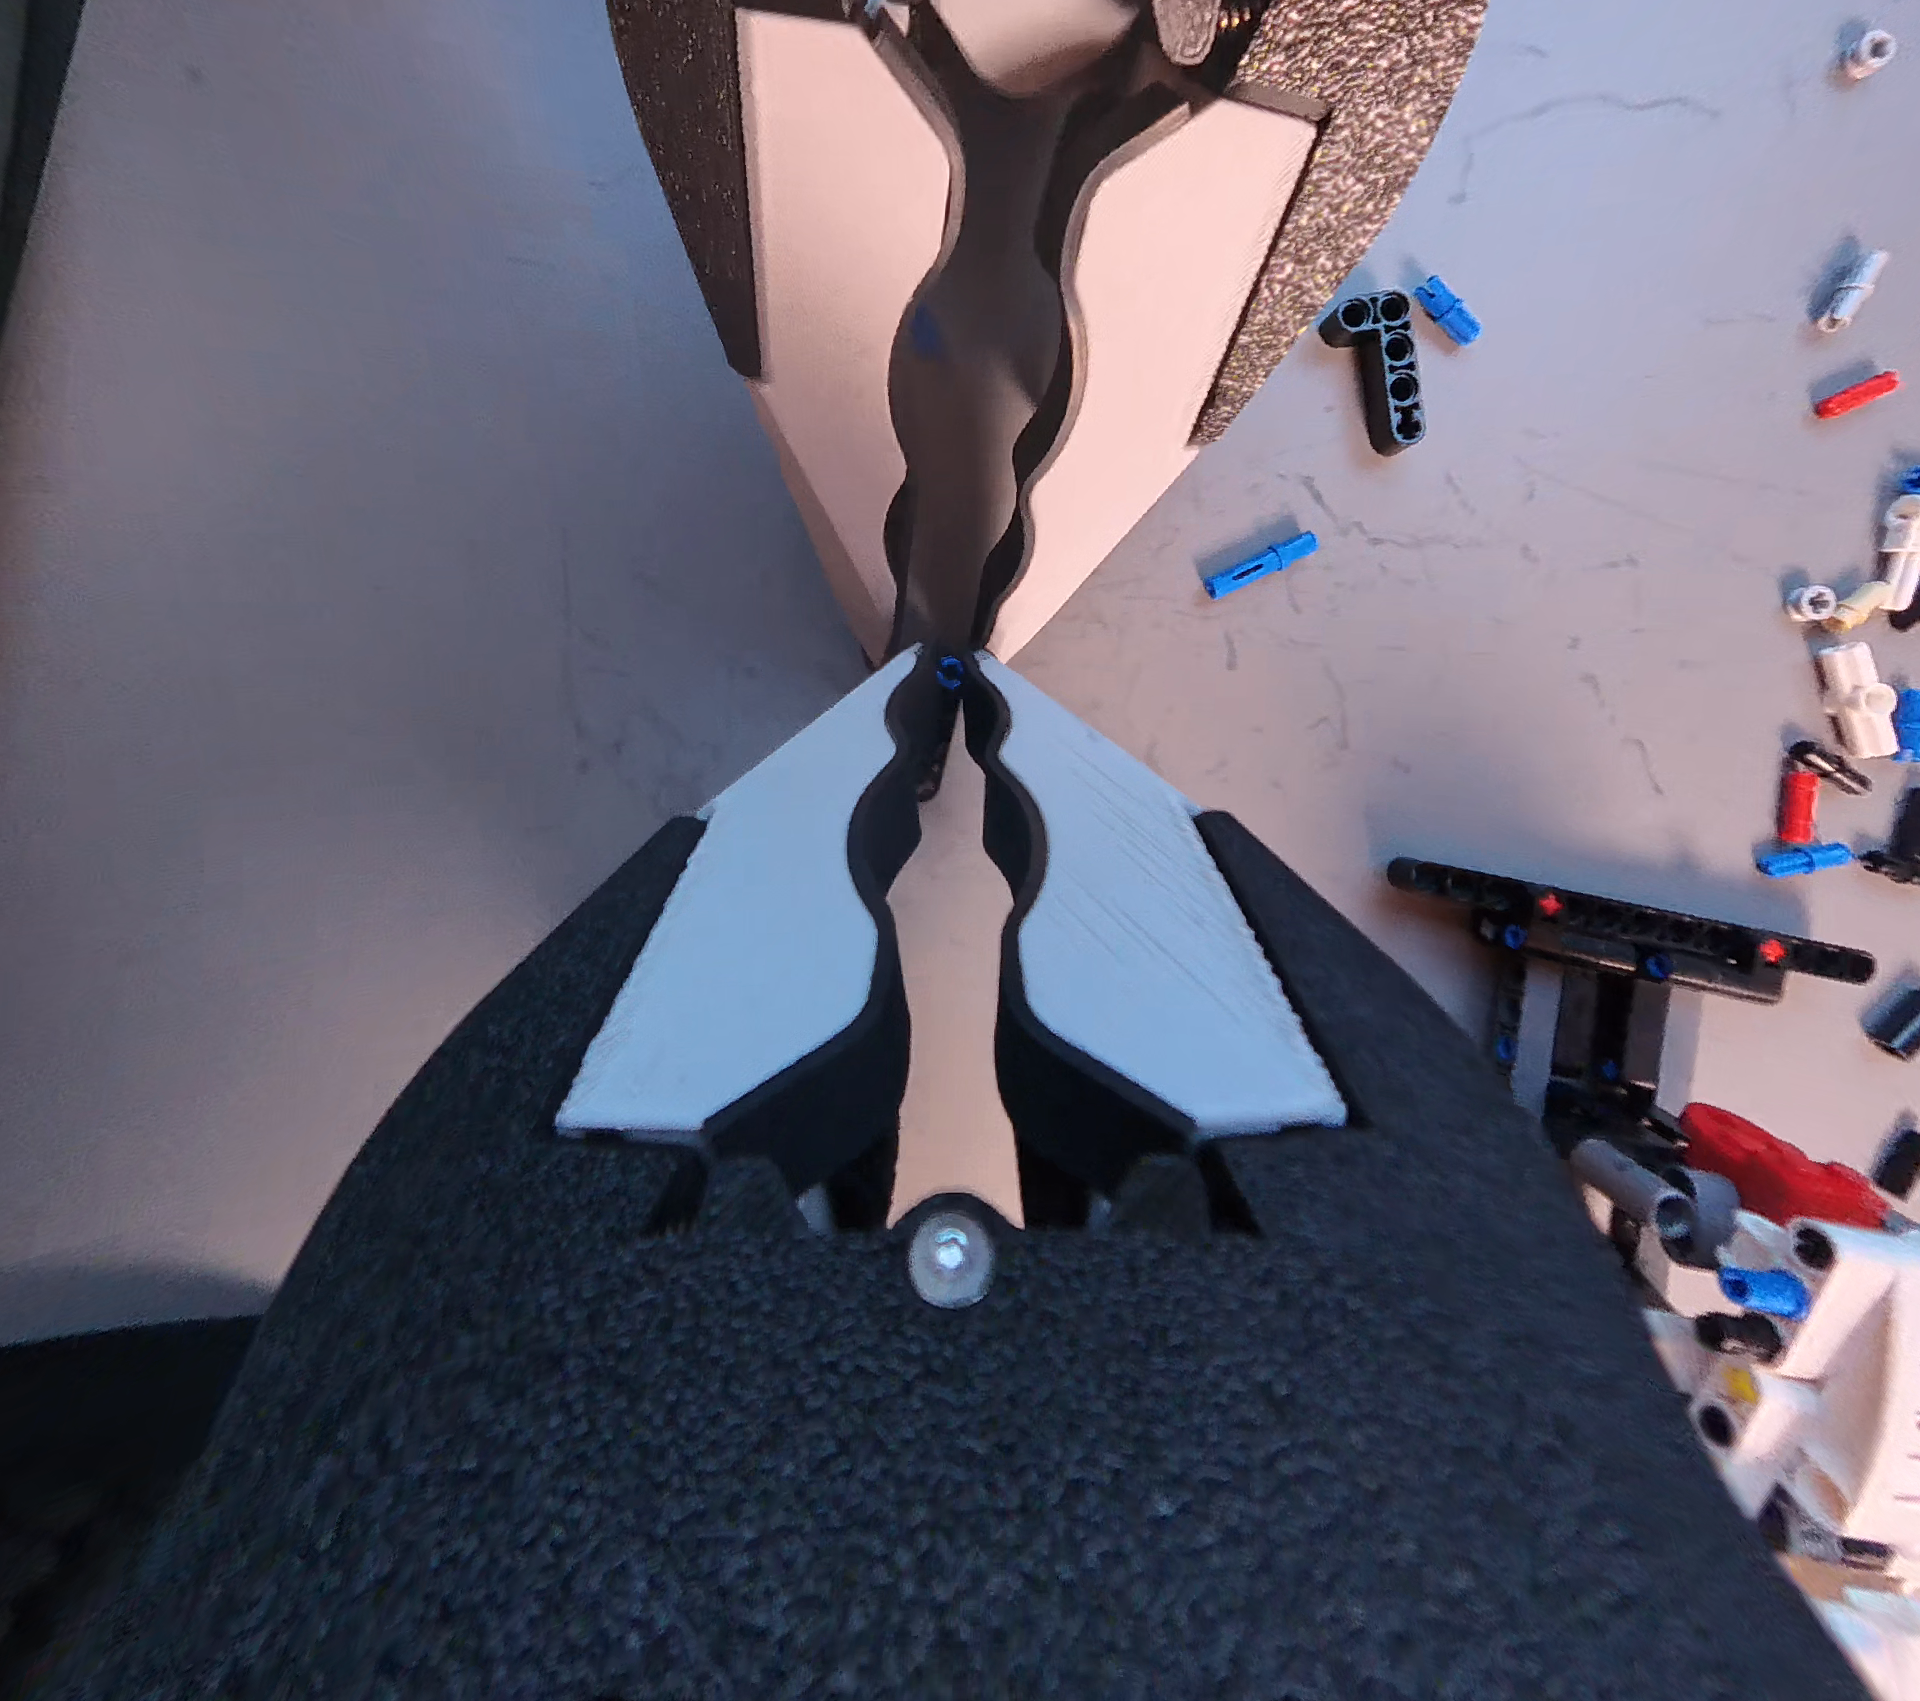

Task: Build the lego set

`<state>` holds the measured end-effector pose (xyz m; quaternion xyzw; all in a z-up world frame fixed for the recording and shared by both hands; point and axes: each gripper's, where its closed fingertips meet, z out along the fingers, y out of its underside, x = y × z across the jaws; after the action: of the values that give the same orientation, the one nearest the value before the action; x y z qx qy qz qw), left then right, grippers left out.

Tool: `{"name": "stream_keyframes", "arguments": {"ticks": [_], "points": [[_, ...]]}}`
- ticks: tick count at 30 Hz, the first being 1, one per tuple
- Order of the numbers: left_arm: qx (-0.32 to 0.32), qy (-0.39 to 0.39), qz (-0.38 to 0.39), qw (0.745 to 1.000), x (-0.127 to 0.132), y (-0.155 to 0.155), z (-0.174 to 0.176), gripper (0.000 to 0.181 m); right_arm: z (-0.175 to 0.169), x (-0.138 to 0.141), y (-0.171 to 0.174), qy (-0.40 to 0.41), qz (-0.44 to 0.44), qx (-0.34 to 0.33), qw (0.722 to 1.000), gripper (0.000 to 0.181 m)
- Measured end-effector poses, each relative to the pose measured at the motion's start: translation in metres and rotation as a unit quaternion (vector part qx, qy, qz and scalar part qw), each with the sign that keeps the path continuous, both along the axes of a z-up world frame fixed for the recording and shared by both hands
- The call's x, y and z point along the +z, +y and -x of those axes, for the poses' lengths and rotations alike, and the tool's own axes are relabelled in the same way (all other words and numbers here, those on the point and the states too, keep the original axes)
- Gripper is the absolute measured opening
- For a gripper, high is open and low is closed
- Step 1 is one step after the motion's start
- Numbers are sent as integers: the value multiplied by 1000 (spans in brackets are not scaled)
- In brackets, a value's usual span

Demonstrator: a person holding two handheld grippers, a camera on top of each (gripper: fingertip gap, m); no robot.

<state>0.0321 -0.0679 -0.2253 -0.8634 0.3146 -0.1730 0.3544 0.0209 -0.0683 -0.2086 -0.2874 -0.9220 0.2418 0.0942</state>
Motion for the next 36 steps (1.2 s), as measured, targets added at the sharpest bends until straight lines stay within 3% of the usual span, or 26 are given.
{"name": "stream_keyframes", "arguments": {"ticks": [6, 11, 29, 33, 36], "points": [[2, 4, -3, 1000, 0, 1, 0, 15, 1, -1, -2, -16, -44, 38, 998, 4], [4, 4, -3, 1000, 0, 0, 1, 15, 1, -1, -2, -31, -21, 36, 999, 4], [9, 5, -3, 1000, 0, -1, 0, 13, 0, -7, 0, 17, 67, -85, 994, 4], [10, 8, -6, 1000, 0, -1, 0, 13, -3, -3, 2, 45, 115, -124, 985, 30], [11, 8, -6, 1000, 0, -1, 0, 12, -11, -4, 9, 64, 101, -138, 983, 31]]}}
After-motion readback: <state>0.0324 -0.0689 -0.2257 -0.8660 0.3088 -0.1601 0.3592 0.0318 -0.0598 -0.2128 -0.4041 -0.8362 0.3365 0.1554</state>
